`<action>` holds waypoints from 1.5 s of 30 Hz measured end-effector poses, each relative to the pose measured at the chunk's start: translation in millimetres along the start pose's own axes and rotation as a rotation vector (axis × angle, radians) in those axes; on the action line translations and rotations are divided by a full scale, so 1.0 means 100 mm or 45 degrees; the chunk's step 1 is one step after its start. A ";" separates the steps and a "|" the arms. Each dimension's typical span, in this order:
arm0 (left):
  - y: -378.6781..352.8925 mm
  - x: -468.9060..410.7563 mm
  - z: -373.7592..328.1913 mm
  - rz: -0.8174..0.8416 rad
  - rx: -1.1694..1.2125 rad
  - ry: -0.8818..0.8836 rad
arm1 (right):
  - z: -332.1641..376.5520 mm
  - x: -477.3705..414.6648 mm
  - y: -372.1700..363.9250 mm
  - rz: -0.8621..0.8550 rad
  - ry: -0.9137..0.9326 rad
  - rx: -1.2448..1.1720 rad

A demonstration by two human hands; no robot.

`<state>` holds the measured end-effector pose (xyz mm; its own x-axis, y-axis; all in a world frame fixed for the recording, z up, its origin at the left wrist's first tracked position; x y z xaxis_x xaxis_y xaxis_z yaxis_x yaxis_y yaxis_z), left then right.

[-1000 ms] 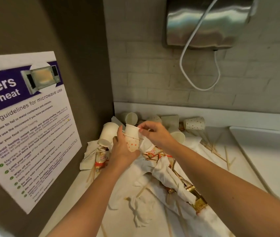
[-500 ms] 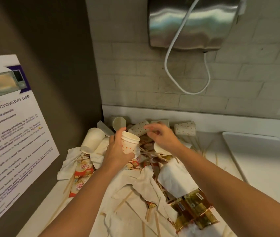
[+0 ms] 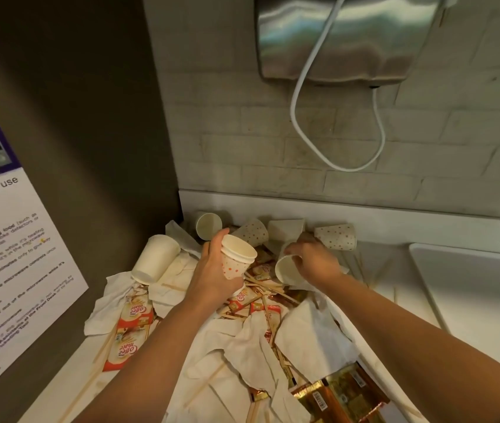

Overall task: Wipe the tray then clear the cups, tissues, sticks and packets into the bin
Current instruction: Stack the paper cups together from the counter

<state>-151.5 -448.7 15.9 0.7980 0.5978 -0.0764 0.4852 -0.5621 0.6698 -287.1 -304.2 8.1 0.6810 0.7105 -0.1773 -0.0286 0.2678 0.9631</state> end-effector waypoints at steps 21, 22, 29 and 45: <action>-0.14 -0.16 -0.09 0.015 -0.018 -0.087 | 0.16 -0.23 0.48 -0.399 -0.204 -0.984; -0.14 -0.16 -0.10 0.023 -0.022 -0.091 | 0.16 -0.24 0.44 -0.363 -0.205 -0.990; -0.25 -0.11 -0.29 0.121 -0.033 -0.241 | 0.27 -0.21 0.21 -0.146 -0.157 -1.099; -0.42 -0.19 -0.30 0.142 -0.070 -0.226 | -1.36 -0.10 0.09 -0.474 -0.879 -0.697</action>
<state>-197.7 -419.8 11.6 0.8986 0.4205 -0.1252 0.3737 -0.5841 0.7206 -393.4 -220.2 -9.5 0.9918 0.0244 -0.1256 0.0577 0.7908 0.6093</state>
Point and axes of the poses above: each hand's wrist, its own x-axis away from the middle knuckle, its own y-axis out of the back of the hand, z = x × y, the point moved 8 cm from there along -x, towards the middle knuckle, and after that the axes turned 8 degrees about y, right-handed, at the moved point
